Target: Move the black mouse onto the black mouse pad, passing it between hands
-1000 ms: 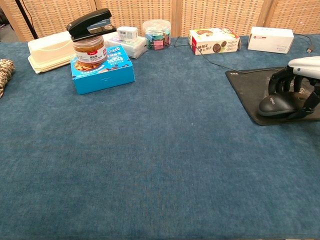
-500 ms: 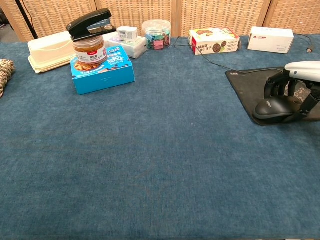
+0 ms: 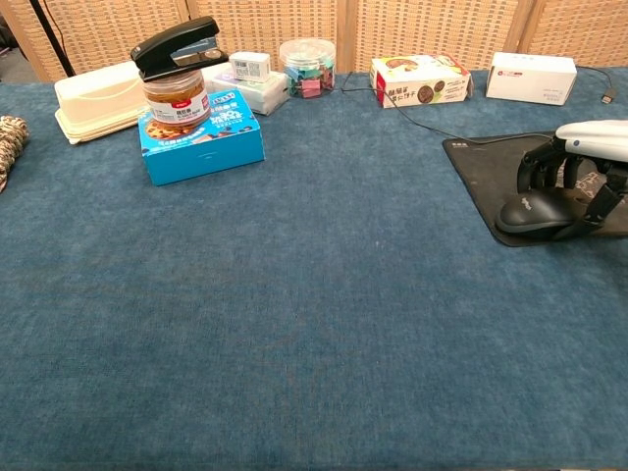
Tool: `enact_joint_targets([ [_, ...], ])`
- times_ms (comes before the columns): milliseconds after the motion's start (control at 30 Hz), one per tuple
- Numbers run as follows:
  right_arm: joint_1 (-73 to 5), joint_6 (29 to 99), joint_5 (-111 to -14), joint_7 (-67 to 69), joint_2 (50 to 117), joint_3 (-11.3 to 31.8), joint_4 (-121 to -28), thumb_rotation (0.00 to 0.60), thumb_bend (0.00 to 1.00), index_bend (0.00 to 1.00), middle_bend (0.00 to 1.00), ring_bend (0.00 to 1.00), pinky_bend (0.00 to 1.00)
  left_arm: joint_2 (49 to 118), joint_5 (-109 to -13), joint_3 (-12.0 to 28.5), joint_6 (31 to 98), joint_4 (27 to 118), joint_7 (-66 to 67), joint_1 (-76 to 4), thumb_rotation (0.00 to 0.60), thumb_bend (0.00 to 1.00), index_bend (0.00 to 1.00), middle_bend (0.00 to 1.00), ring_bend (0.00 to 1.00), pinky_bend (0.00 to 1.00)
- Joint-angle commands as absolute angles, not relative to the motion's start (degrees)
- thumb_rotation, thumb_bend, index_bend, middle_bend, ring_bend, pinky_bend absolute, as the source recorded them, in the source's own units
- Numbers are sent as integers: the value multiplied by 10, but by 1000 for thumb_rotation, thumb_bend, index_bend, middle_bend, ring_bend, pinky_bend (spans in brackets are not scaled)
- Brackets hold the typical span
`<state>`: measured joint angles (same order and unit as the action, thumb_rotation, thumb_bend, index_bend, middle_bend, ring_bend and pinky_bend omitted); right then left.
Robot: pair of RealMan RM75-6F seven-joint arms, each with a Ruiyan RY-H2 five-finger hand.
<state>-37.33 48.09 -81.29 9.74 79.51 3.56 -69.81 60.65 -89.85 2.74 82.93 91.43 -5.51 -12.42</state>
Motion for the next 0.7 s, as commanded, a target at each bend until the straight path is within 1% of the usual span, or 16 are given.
enact_joint_targets([
  [33, -373, 479, -813, 101, 793, 35, -698, 600, 464, 450, 437, 349, 376, 606, -898, 28, 830, 914, -56, -124, 600, 11, 0, 0, 0, 0],
  [233, -374, 475, -815, 103, 789, 30, -700, 600, 464, 390, 382, 307, 369, 606, -899, 27, 830, 915, -55, -124, 600, 11, 0, 0, 0, 0],
  [400, -373, 475, -817, 102, 788, 27, -701, 600, 465, 312, 344, 288, 365, 606, -899, 27, 830, 916, -58, -123, 600, 11, 0, 0, 0, 0],
  [533, -372, 475, -818, 100, 786, 25, -702, 600, 463, 262, 292, 263, 358, 605, -899, 27, 831, 916, -60, -123, 600, 11, 0, 0, 0, 0],
  [700, -372, 476, -818, 98, 785, 24, -703, 600, 464, 248, 276, 258, 358, 605, -900, 27, 830, 916, -60, -123, 600, 11, 0, 0, 0, 0],
])
